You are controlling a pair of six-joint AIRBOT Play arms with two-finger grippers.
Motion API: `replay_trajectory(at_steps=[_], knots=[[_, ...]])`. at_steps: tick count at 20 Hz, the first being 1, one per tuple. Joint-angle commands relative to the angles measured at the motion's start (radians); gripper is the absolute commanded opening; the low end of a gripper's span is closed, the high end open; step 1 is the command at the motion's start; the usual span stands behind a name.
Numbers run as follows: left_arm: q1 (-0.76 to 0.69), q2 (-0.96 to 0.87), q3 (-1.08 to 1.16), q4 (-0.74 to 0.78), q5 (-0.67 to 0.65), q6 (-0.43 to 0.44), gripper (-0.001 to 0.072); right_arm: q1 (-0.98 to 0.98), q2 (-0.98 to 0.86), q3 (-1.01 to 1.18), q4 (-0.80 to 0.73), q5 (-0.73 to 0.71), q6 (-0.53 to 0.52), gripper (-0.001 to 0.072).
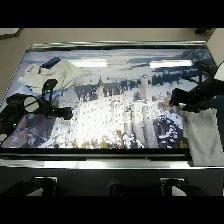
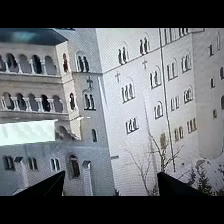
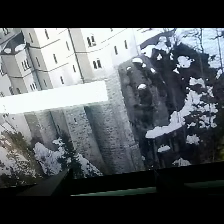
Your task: Fold the shirts.
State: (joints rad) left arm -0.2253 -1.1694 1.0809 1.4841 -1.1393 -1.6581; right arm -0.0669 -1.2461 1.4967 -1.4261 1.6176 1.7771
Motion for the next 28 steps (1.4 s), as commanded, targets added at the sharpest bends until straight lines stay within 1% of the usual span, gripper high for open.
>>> replay_trajectory(at_steps=[1,12,13,15,20,23,24,25,26,27,28], knots=[[0.0,-0.001,0.0,0.0,0.0,0.0,0.0714,0.001,0.001,0.001,0.0,0.0,0.0,0.0615],[0.0,-0.001,0.0,0.0,0.0,0.0,0.0714,0.001,0.001,0.001,0.0,0.0,0.0,0.0615],[0.0,-0.001,0.0,0.0,0.0,0.0,0.0713,0.001,0.001,0.0,0.0,-0.02,0.0,0.0615],[-0.001,-0.002,0.0,-0.004,0.02,-0.02,0.0714,0.001,0.001,0.0,0.0,-0.129,0.0,0.0615],[-0.002,-0.014,0.0,-0.034,0.237,-0.019,0.0714,0.001,0.001,0.0,0.0,-0.375,0.0,0.0616],[-0.007,-0.018,-0.002,-0.064,0.298,-0.019,0.0714,0.001,0.0,0.0,0.0,-0.505,0.0,0.0616],[-0.006,-0.025,-0.001,-0.063,0.388,-0.019,0.0714,0.001,0.0,0.0,0.0,-0.539,0.0,0.0616],[0.014,-0.038,0.011,-0.063,0.498,-0.043,0.0714,0.001,0.0,0.0,0.002,-0.56,0.0,0.0616],[0.069,-0.068,0.06,-0.063,0.584,-0.133,0.0713,0.001,-0.002,0.0,0.009,-0.566,0.0,0.0616],[0.148,-0.121,0.143,-0.063,0.609,-0.218,0.0712,0.001,-0.003,0.0,0.016,-0.562,0.0,0.0616],[0.243,-0.196,0.264,-0.068,0.582,-0.269,0.0713,0.001,-0.006,0.0,0.025,-0.546,0.0,0.0616]])
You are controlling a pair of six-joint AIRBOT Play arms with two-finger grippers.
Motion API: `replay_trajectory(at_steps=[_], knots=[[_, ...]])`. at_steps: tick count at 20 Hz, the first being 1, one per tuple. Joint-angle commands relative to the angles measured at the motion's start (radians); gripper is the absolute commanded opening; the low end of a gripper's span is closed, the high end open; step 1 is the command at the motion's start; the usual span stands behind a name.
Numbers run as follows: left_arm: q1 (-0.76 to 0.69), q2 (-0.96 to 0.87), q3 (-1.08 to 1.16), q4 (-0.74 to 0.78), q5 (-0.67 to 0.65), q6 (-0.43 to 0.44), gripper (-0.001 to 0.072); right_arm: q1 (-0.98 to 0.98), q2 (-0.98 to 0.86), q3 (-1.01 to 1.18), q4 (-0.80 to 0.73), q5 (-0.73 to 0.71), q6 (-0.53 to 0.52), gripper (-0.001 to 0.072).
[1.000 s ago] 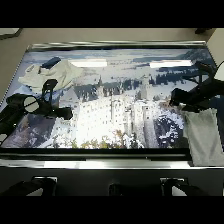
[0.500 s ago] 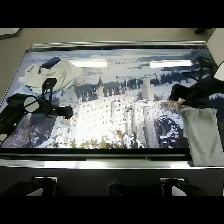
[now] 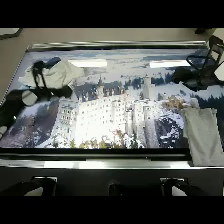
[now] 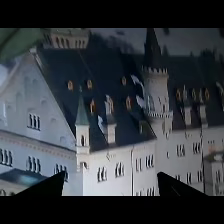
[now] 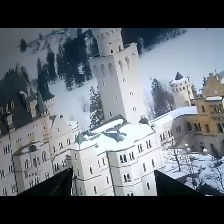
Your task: Fold the shirts.
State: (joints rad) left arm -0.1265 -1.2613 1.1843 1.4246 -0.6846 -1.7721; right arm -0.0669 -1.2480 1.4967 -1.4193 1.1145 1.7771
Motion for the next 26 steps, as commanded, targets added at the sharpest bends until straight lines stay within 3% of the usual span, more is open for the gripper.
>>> replay_trajectory(at_steps=[1,4,6,12,19,20,21,23,25,26], knots=[[0.235,-0.184,0.283,-0.021,0.069,-0.18,0.0713,0.002,-0.008,0.0,0.023,-0.022,-0.001,0.0616],[0.482,-0.423,0.616,-0.111,-0.222,-0.211,0.0713,0.002,-0.028,-0.001,0.047,0.075,-0.004,0.0616],[0.576,-0.517,0.683,-0.185,-0.318,-0.21,0.0714,0.002,-0.048,-0.004,0.074,0.109,-0.005,0.0616],[0.579,-0.675,0.683,-0.497,-0.179,0.011,0.0717,0.002,-0.095,-0.011,0.12,0.117,-0.015,0.0617],[0.515,-0.725,0.682,-0.4,-0.19,0.038,0.0712,0.002,-0.098,-0.011,0.127,0.145,-0.015,0.0617],[0.513,-0.729,0.682,-0.378,-0.206,0.034,0.0672,0.002,-0.098,-0.011,0.127,0.152,-0.014,0.0617],[0.513,-0.737,0.682,-0.364,-0.235,0.038,0.0494,0.002,-0.098,-0.011,0.127,0.158,-0.014,0.0617],[0.513,-0.76,0.682,-0.351,-0.295,0.037,0.0333,0.002,-0.098,-0.011,0.127,0.17,-0.014,0.0617],[0.512,-0.771,0.683,-0.377,-0.336,0.042,0.0065,0.002,-0.098,-0.011,0.126,0.182,-0.015,0.0617],[0.512,-0.764,0.687,-0.426,-0.325,0.083,0.0035,0.002,-0.098,-0.011,0.125,0.185,-0.015,0.0617]])
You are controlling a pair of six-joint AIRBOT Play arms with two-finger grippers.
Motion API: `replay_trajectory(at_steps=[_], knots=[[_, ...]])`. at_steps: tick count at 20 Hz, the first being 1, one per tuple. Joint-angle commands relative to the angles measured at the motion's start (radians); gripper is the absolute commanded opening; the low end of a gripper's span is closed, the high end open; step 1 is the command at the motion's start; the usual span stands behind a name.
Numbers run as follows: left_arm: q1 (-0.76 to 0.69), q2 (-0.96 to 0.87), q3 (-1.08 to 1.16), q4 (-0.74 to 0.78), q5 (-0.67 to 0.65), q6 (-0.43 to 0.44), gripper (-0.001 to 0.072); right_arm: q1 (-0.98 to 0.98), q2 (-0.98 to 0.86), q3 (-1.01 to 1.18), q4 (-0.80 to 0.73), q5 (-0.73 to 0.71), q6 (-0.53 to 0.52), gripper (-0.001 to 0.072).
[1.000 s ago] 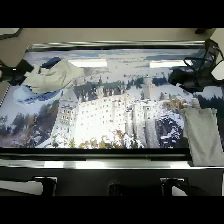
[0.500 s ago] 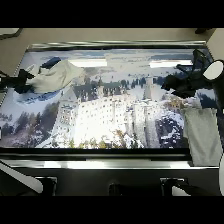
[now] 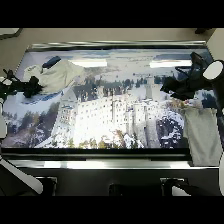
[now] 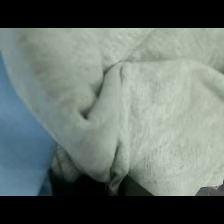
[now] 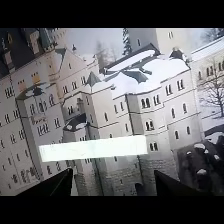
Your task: Fold the shirts.
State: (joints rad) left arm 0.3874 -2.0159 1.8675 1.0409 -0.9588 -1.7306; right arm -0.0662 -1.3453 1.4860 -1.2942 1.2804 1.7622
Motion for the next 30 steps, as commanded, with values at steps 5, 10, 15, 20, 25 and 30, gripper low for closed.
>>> replay_trajectory(at_steps=[5,10,15,20,25,30], knots=[[-0.054,0.201,0.128,-0.346,0.264,0.319,0.0032,0.001,0.035,0.028,-0.055,-0.022,-0.076,0.0616],[-0.225,0.548,0.157,-0.372,0.172,0.452,0.0032,0.001,0.196,0.034,-0.117,-0.097,-0.076,0.0614],[-0.532,0.776,0.101,-0.189,-0.029,0.447,0.0033,0.001,0.403,0.034,-0.187,-0.068,-0.076,0.0614],[-0.722,0.765,0.068,-0.085,-0.373,0.369,0.0032,0.001,0.552,0.034,-0.23,0.071,-0.074,0.0614],[-0.777,0.613,-0.166,-0.087,-0.428,0.374,0.0033,0.001,0.507,0.007,-0.229,0.348,-0.037,0.0614],[-0.801,0.311,-0.18,-0.146,-0.33,0.366,0.0348,0.001,0.33,-0.159,-0.207,0.236,-0.038,0.0617]])
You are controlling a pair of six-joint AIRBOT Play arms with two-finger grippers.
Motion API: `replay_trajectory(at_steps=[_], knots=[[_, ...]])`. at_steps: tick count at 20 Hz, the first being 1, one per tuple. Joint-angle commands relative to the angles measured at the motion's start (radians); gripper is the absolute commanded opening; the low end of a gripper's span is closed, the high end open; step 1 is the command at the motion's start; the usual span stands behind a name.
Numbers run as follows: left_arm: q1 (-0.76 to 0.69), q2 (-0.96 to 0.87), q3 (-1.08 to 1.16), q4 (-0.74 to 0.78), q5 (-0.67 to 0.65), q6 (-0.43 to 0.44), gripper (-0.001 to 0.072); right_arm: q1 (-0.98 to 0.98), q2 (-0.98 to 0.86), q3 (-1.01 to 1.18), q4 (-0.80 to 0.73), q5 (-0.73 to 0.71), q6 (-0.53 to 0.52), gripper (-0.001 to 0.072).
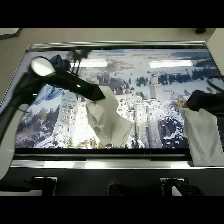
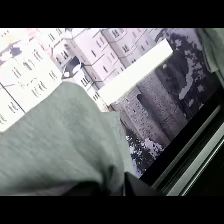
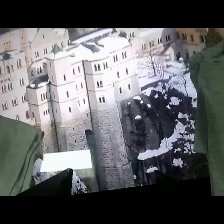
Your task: Fold the shirts.
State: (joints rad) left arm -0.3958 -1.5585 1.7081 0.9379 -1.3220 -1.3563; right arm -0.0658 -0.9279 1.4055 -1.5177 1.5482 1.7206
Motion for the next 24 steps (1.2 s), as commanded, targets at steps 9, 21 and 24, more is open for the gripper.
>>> replay_trajectory(at_steps=[9,21,24], knots=[[0.305,-0.102,0.039,0.224,-0.208,-0.129,0.0709,0.003,-0.423,-0.188,0.441,-0.07,-0.143,0.0673],[0.299,-0.118,-0.47,0.003,-0.028,0.023,0.0642,0.183,-0.467,-0.41,0.492,-0.319,-0.134,0.069],[0.262,-0.12,-0.529,-0.01,0.045,0.026,0.0642,0.183,-0.537,-0.41,0.607,-0.329,-0.146,0.069]])
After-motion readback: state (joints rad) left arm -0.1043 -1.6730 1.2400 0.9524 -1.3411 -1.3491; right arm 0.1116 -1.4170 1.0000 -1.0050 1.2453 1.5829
